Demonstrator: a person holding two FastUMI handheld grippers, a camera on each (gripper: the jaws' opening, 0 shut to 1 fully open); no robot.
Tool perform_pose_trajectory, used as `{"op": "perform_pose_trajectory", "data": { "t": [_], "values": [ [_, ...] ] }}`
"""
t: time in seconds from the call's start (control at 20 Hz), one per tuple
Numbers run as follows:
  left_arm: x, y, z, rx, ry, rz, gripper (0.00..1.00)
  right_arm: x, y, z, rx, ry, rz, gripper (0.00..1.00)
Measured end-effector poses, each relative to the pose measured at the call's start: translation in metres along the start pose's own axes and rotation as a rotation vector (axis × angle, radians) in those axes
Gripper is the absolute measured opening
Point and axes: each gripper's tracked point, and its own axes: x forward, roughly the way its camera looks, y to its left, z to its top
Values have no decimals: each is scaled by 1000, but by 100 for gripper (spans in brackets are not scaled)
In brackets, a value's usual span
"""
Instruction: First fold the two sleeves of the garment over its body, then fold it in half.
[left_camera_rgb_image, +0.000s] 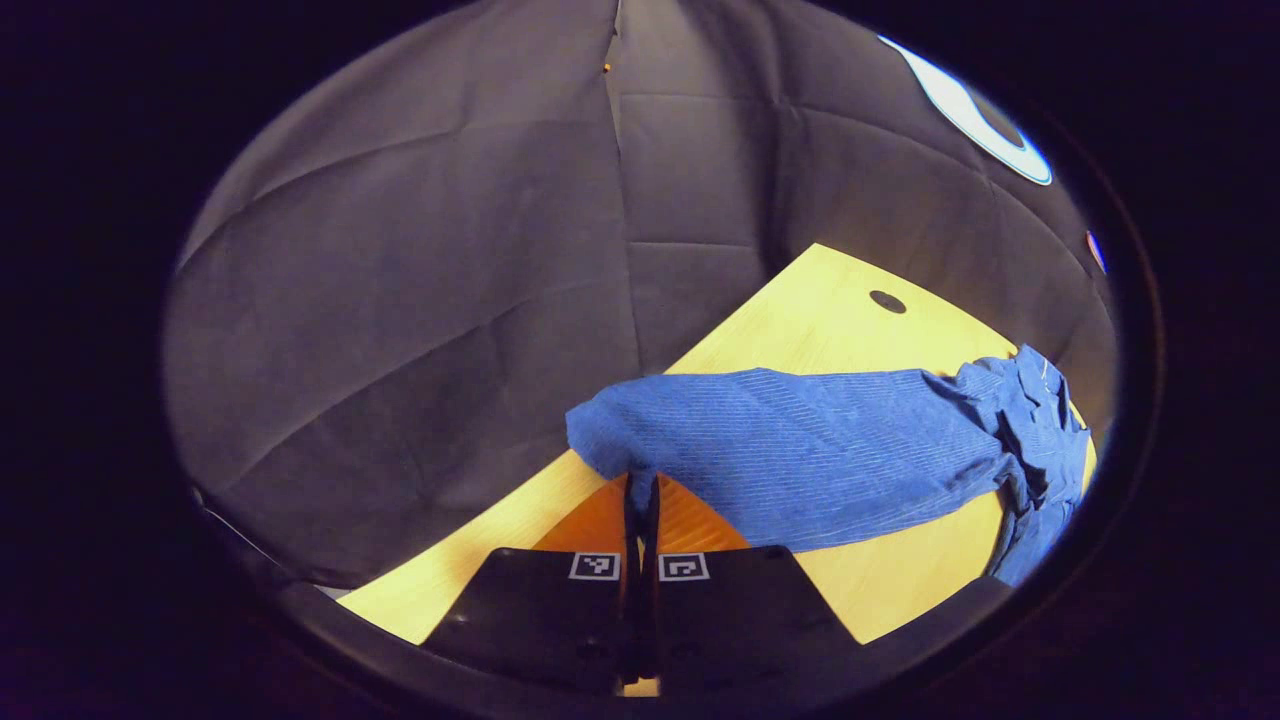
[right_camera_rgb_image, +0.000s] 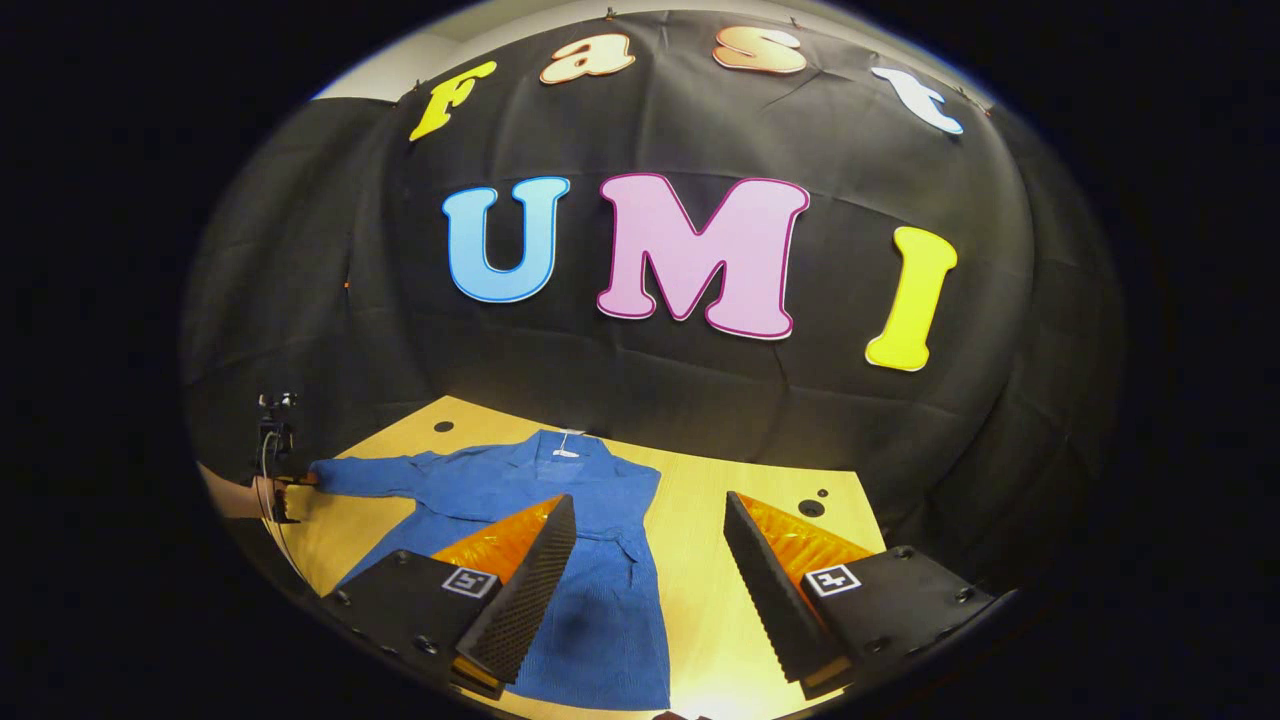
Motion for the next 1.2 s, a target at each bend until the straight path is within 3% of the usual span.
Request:
{"op": "perform_pose_trajectory", "data": {
  "t": [0.25, 0.4, 0.55, 0.75, 1.2],
  "values": [
    [-35, -50, 43, 94, -55, -120, 0, -1, 2, 5, 34, -18, 15, 95],
    [-65, -101, 81, 70, -114, -220, 0, -5, -2, 7, 62, -18, 25, 95],
    [-96, -162, 97, 155, -142, -300, 0, -7, -14, 12, 78, -31, 19, 95],
    [-138, -251, 100, 245, -145, -463, 0, -9, -32, 13, 102, -23, 23, 95],
    [-168, -451, 69, 399, -123, -631, 0, -12, -80, 6, 115, -8, 12, 95]
  ]
}}
